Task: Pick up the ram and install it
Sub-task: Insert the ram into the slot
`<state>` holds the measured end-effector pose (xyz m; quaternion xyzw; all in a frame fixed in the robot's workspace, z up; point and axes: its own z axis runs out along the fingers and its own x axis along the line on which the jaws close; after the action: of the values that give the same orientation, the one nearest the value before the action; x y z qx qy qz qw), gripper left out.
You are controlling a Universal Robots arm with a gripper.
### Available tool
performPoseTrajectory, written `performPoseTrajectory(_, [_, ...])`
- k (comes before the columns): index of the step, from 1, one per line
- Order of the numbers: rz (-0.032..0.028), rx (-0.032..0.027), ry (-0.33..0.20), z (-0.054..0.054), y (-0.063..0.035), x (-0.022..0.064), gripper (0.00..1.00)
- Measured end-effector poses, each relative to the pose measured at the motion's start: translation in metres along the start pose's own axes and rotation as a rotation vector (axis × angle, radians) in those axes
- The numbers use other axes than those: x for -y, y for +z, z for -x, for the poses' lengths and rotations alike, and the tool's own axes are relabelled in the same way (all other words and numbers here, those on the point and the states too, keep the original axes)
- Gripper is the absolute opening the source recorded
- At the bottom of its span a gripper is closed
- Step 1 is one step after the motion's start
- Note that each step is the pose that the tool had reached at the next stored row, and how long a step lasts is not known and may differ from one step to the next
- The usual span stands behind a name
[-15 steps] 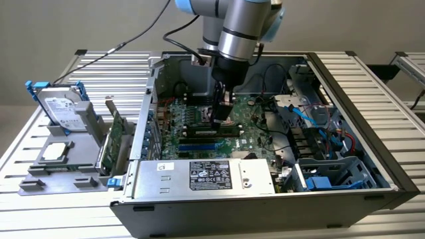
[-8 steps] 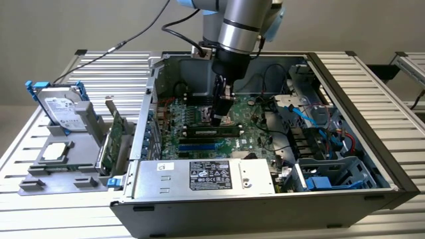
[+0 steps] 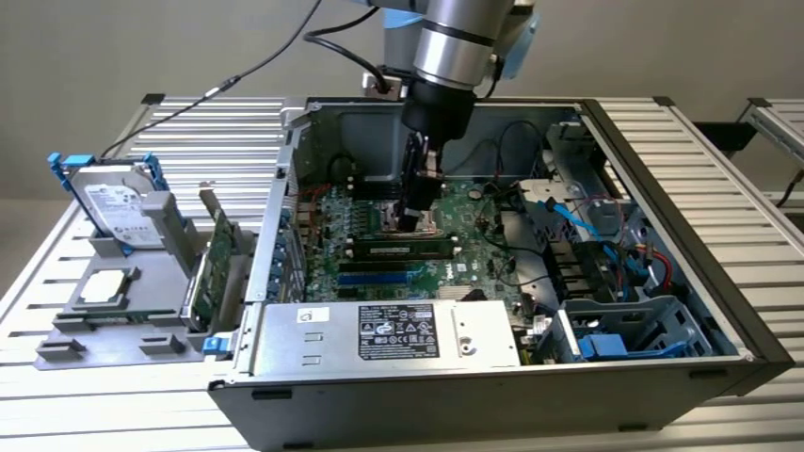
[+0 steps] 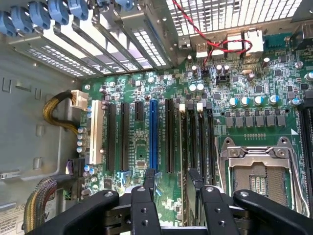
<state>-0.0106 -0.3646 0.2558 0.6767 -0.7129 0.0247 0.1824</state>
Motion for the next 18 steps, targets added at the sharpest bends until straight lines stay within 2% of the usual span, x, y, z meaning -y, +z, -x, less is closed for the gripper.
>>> performPoseTrajectory(6, [0.0024, -0.0006, -0.001, -0.0008, -0.0024, -0.0005, 0.40])
performPoseTrajectory(7, [0.0024, -0.0005, -0.001, -0.0008, -0.0024, -0.0005, 0.38])
performPoseTrajectory(9, [0.0025, -0.0007, -0.001, -0.0008, -0.0025, -0.0006, 0.25])
performPoseTrajectory(10, [0.0025, -0.0007, -0.001, -0.0008, -0.0025, -0.0006, 0.25])
performPoseTrajectory(12, [0.0025, -0.0007, -0.001, -0.0008, -0.0025, -0.0006, 0.13])
performPoseTrajectory(18, [0.0026, -0.0012, 0.000, -0.0014, -0.0043, -0.0010, 0.11])
